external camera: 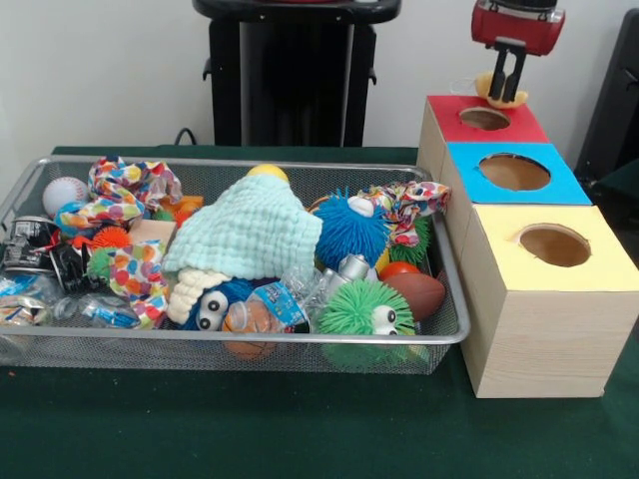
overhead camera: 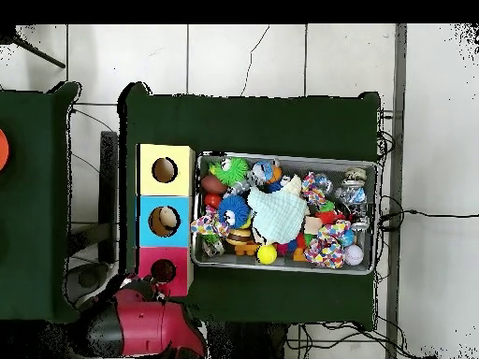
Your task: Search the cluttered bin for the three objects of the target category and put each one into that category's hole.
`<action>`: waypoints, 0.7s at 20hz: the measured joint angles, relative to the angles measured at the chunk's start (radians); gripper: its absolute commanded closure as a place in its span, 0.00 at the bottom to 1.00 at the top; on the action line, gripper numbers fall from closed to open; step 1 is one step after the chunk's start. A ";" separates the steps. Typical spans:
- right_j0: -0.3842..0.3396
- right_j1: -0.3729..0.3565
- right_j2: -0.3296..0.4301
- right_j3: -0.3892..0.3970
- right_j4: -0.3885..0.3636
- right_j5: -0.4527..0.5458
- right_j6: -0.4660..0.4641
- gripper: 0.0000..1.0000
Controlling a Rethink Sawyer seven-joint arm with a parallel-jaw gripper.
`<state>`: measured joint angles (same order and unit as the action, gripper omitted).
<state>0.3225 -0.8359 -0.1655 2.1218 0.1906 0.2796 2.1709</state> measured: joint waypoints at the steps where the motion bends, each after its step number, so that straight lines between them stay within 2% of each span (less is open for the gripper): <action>1: 0.000 0.003 0.000 0.000 0.000 -0.006 0.000 1.00; 7: -0.021 0.030 0.008 0.000 0.000 -0.064 0.000 1.00; 14: -0.051 0.053 0.020 -0.010 0.000 -0.070 0.000 1.00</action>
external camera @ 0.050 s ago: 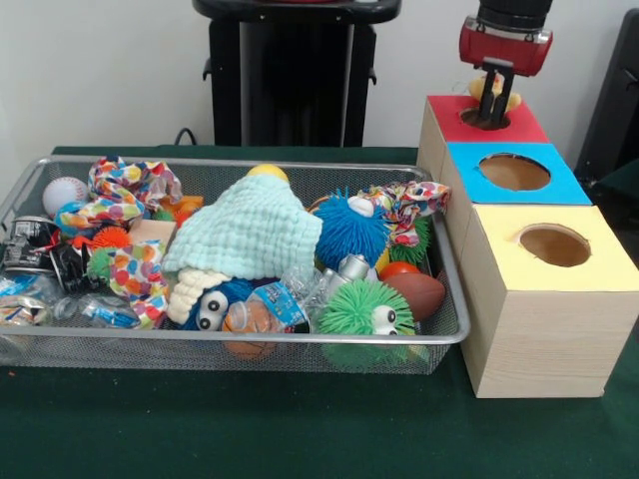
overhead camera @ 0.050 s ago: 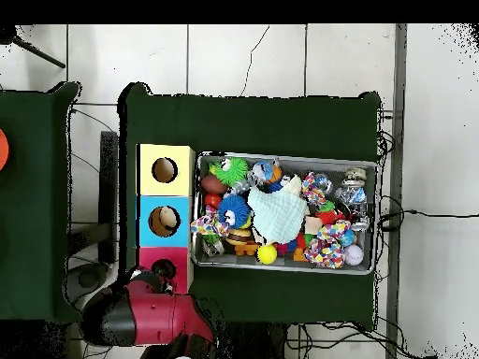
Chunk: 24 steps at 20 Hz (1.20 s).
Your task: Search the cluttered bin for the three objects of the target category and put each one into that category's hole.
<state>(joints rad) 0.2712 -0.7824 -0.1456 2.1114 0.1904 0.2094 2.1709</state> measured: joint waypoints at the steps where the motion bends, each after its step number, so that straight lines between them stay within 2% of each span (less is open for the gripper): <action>1: -0.001 0.002 0.000 -0.002 0.000 0.000 0.000 1.00; 10: -0.004 -0.001 0.002 -0.035 -0.026 0.000 0.000 1.00; 24: -0.027 -0.065 0.002 -0.054 -0.083 0.067 0.000 1.00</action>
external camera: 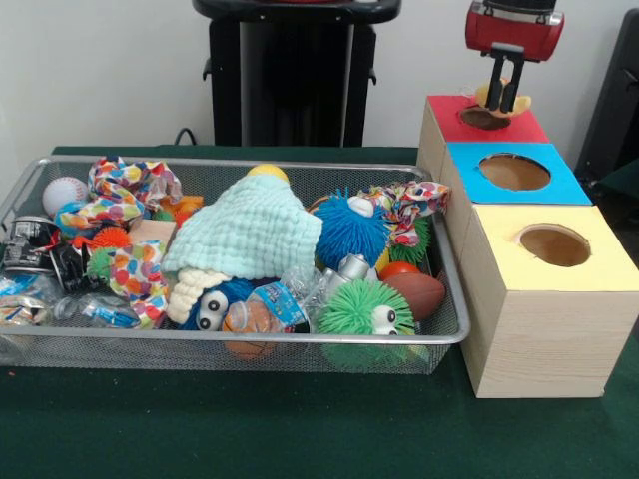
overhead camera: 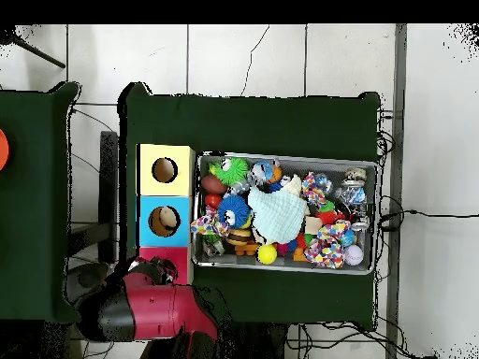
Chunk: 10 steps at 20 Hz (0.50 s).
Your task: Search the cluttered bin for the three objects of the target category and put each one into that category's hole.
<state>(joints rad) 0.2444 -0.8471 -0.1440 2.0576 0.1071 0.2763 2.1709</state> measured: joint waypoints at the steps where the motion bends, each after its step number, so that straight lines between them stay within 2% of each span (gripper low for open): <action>1: -0.004 -0.003 0.000 0.000 -0.005 0.003 0.000 1.00; 10: -0.040 -0.021 0.000 0.000 -0.062 0.005 0.000 1.00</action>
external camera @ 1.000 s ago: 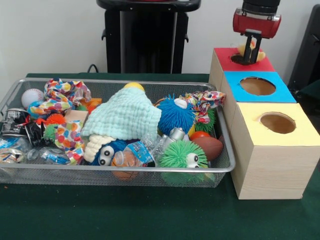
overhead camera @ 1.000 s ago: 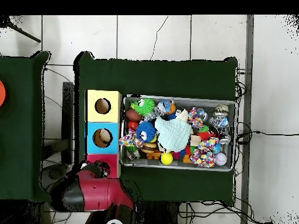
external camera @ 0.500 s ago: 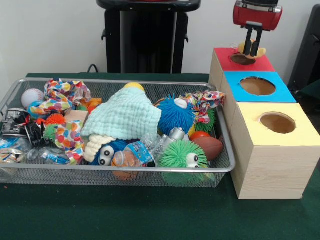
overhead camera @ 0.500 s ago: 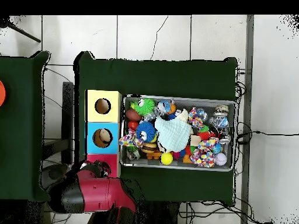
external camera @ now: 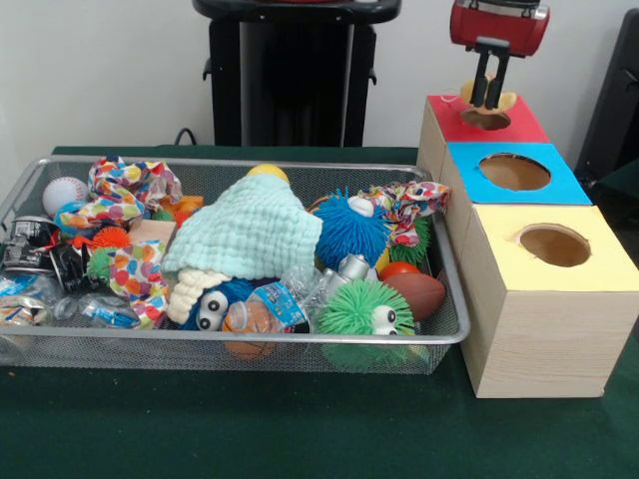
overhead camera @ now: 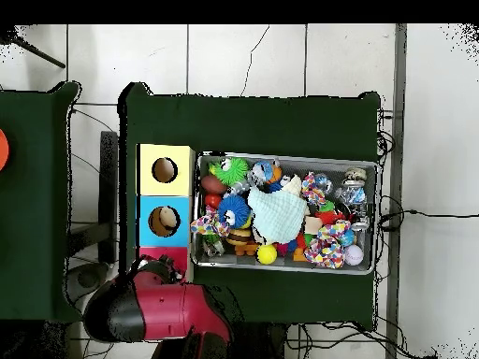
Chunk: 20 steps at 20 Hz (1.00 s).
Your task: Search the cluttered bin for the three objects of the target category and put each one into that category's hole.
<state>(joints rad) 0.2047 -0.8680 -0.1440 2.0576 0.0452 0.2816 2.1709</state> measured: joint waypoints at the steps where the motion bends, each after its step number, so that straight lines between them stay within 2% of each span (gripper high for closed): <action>1: -0.003 0.000 0.000 0.000 -0.006 0.000 0.000 1.00; 20: -0.009 0.064 0.007 -0.003 -0.017 0.000 0.000 1.00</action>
<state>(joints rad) 0.1954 -0.8040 -0.1372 2.0545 0.0280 0.2814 2.1709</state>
